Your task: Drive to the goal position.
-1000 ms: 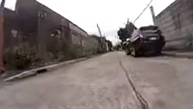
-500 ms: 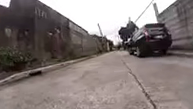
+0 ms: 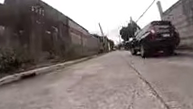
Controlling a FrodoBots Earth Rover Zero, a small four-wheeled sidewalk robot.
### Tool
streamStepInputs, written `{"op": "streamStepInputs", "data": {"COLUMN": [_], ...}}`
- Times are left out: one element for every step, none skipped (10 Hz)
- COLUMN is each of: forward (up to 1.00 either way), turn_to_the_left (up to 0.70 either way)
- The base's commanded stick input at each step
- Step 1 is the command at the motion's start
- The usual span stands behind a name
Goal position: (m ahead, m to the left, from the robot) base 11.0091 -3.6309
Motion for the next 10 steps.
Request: {"op": "streamStepInputs", "data": {"forward": [1.00, 1.00, 1.00, 1.00, 1.00, 1.00, 1.00, 1.00, 1.00, 1.00], "turn_to_the_left": [0.00, 0.00, 0.00, 0.00, 0.00, 0.00, 0.00, 0.00, 0.00, 0.00]}}
